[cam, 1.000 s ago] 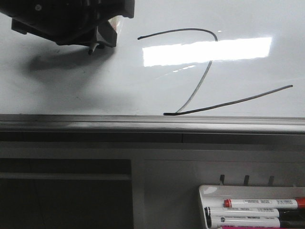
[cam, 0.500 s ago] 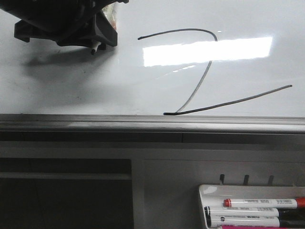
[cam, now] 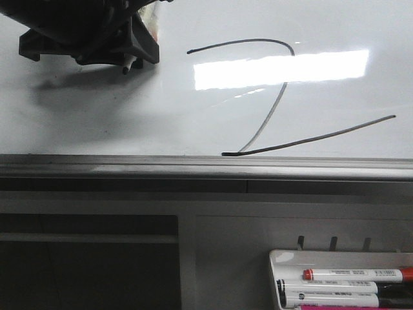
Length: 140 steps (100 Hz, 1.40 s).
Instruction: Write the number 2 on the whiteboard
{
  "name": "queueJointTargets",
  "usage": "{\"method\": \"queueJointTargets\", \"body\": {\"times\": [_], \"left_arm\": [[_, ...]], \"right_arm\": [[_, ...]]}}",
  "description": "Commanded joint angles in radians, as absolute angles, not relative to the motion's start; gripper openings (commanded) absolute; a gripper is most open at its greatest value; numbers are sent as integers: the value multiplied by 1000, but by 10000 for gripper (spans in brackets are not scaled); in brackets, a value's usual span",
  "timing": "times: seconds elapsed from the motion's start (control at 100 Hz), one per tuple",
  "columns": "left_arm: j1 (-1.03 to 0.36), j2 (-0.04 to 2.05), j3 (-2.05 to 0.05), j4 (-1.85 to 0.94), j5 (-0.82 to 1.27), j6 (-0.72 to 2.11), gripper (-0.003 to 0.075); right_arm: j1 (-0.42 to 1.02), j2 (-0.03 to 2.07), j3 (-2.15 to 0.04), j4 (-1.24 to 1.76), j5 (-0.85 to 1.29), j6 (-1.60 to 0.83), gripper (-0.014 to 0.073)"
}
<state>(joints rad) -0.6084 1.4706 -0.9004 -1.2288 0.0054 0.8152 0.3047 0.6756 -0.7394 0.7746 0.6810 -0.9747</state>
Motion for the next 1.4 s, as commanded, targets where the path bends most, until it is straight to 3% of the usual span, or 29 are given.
{"method": "queueJointTargets", "body": {"times": [0.0,0.14,0.39,0.61,0.95,1.27,1.32,1.39], "left_arm": [[-581,1481,-910,-1230,-84,807,205],[-581,1481,-910,-1230,-84,807,340],[-578,1481,-910,-1230,-86,807,367],[-578,1481,-910,-1208,-84,807,536],[-578,1405,-910,-1203,-70,807,536],[-578,982,-783,-1058,9,807,530],[-578,903,-740,-1040,9,807,505],[-578,791,-672,-1022,9,807,413]], "right_arm": [[297,676,-762,819,639,-970,-71],[297,676,-762,835,639,-970,-71],[297,676,-762,837,639,-970,-71],[297,676,-762,837,639,-970,-71],[297,660,-762,837,600,-970,-71],[295,433,-711,788,519,-970,-71],[295,391,-673,786,496,-970,-71],[295,326,-597,786,434,-970,-71]]}}
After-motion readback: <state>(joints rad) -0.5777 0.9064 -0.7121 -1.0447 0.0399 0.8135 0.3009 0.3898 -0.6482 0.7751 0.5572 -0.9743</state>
